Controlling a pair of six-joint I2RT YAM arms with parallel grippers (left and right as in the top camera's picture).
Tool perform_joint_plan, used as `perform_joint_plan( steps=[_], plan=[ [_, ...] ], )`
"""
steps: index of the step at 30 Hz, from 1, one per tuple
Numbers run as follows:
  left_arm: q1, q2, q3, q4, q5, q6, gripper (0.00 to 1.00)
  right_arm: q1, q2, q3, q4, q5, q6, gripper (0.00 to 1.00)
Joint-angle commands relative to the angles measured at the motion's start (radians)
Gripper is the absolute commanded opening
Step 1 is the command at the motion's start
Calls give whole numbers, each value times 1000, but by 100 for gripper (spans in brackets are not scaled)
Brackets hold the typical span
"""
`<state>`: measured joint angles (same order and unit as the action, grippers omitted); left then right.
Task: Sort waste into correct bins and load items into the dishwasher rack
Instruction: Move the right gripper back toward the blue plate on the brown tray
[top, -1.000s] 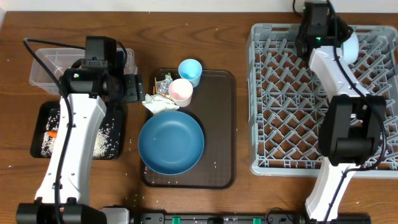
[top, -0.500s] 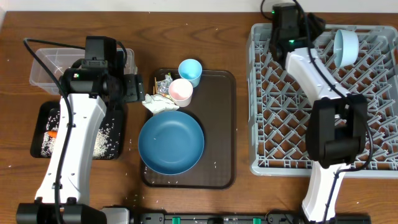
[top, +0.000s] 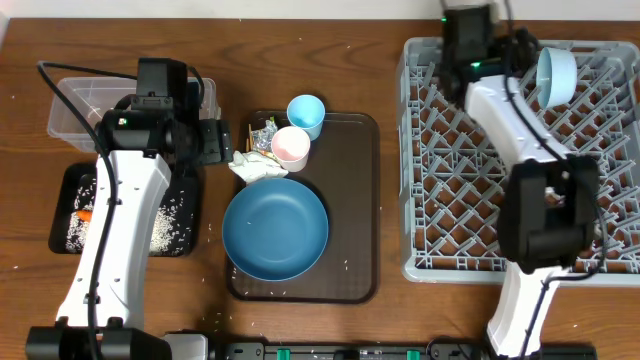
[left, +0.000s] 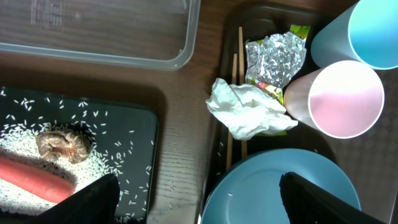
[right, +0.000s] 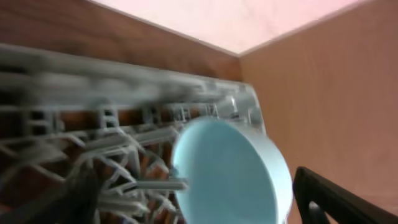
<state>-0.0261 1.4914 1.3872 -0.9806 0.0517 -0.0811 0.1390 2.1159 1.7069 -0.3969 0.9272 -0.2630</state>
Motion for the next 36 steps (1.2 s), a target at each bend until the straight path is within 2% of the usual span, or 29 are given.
perform_joint_plan(
  steps=[1,5,10,15,19,26,33,36],
  plan=[
    [4,4,4,-2,-11,-2,84,-64,-99,0,-82,-101,241,96],
    [4,4,4,-1,-11,-2,84,-158,-158,0,-198,-397,400,97],
    [4,4,4,-2,-11,-2,84,-279,-200,0,-235,-813,423,97],
    [4,4,4,-2,-11,-2,84,-375,-199,-1,-254,-1009,476,91],
    [4,4,4,-2,-11,-2,84,-421,-198,-1,-275,-1071,468,86],
    [4,4,4,-2,-11,-2,84,-431,-198,-1,-281,-1145,393,62],
    [4,4,4,-2,-11,-2,84,-419,-183,-1,-289,-1151,384,61],
    [4,4,4,-2,-11,-2,84,-411,-172,-1,-306,-1204,338,61]
  ],
)
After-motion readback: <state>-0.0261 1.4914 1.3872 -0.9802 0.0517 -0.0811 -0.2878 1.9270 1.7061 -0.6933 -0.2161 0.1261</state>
